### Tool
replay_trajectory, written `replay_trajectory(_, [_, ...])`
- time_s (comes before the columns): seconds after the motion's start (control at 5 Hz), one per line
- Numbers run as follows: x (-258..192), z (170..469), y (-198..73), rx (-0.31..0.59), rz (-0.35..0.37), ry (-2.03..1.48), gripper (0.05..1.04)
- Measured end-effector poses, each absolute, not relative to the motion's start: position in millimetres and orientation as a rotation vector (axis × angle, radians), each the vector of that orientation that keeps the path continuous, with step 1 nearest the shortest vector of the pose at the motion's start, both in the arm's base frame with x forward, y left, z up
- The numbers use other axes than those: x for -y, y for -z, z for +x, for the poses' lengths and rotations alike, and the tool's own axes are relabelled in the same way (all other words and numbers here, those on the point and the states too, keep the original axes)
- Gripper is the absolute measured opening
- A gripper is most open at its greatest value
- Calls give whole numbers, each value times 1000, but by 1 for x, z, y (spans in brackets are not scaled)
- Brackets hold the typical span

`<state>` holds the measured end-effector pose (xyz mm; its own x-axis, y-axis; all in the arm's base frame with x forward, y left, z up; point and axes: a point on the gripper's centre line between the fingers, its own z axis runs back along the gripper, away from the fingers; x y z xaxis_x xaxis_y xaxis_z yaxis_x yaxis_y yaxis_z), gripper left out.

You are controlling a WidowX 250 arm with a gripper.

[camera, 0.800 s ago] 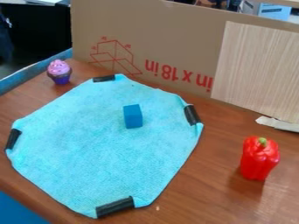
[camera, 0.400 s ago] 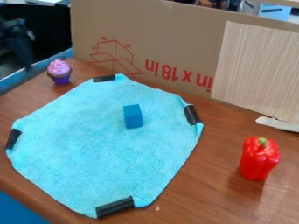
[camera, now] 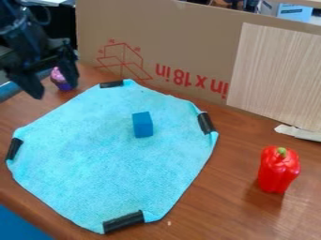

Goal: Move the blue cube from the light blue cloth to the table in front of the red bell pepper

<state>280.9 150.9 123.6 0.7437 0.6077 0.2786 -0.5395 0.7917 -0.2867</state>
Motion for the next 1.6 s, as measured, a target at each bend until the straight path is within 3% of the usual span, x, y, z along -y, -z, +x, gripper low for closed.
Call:
replay_trajectory(0.2, [-132,298,-112,426,-141,-688,1001])
replay_trajectory(0.4, [-113,311,-104,423,-94,-735,1001])
replay_trajectory(0.6, [-84,320,-96,371,-3,-776,1001])
replay_trajectory(0.8, [-69,330,-86,346,43,-790,1001])
replay_trajectory(1.2, [-57,352,-64,373,54,-779,1001])
replay_trajectory(1.6, [-54,359,-61,380,23,-777,1001])
